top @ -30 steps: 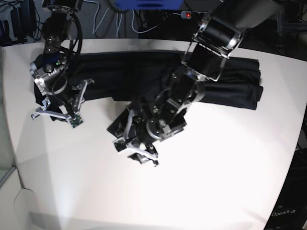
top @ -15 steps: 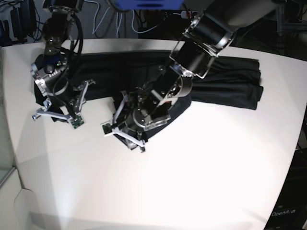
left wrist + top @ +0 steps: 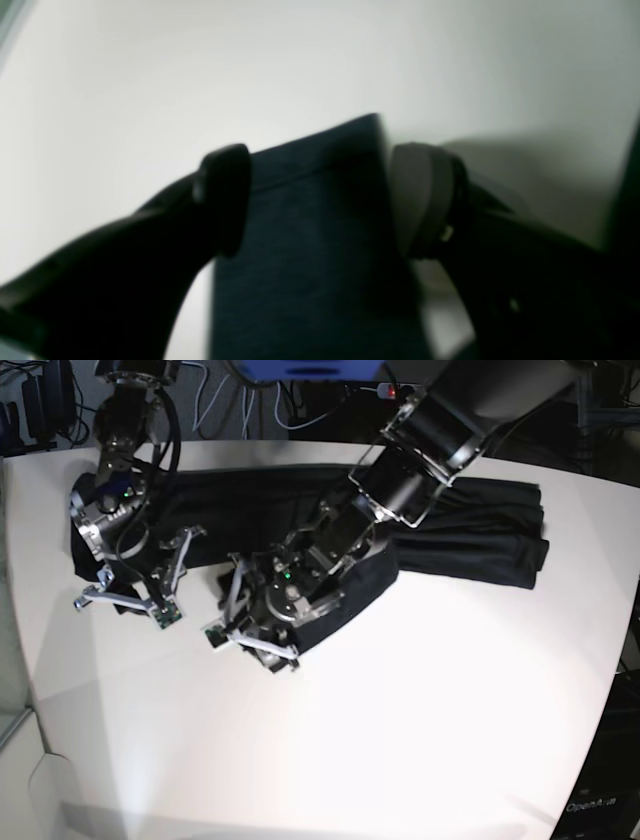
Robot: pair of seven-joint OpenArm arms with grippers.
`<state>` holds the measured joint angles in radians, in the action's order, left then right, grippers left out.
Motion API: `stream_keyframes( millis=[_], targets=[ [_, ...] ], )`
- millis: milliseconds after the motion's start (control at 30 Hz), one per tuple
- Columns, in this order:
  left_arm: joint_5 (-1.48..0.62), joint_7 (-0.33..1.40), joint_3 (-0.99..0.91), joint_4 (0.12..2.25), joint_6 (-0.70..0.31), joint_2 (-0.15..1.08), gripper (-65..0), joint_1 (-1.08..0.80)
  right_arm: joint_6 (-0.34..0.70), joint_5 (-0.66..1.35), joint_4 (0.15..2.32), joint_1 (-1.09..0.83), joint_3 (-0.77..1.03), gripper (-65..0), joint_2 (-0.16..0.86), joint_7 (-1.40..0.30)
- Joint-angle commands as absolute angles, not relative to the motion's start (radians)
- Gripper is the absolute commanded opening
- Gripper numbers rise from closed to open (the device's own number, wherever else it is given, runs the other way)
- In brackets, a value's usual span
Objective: Fold the T-shirt properly
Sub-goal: 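Move the left gripper to the sleeve and grasp its cuff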
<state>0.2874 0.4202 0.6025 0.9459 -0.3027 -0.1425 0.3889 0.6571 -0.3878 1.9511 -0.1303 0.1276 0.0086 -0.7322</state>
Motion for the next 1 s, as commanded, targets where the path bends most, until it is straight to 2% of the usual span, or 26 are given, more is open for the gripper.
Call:
stream_keyframes(
  millis=[0,167,433,767,833,967],
  targets=[
    [0.282,0.403,0.624,0.951,-0.275,-0.157,-22.7,0.417,0.656,-0.386,1.966,-0.117,0.128,-45.0,0.013,-0.716],
    [0.239,0.403,0.677,0.909,-0.203,-0.157,-22.7,0.423,0.656,-0.386,1.966,-0.117,0.128,-45.0,0.013,-0.717],
    [0.236,0.403,0.671,0.852,-0.142,-0.157,-22.7,0.450,0.656,-0.386,1.966,-0.117,0.128,-45.0,0.013,-0.717],
    [0.236,0.403,0.670,0.812,-0.137,-0.157,-23.5,0.450,0.656,-0.386,1.966,-0.117,0.120,-45.0,0.013,-0.714],
    [0.236,0.403,0.670,0.812,-0.137,-0.157,-28.1,0.450,0.656,-0.386,1.966,-0.117,0.113,-45.0,0.013,-0.716],
    [0.236,0.403,0.668,0.812,-0.136,-0.157,-44.8,0.450,0.656,-0.386,1.966,-0.117,0.113,-45.0,0.013,-0.716]
  ],
)
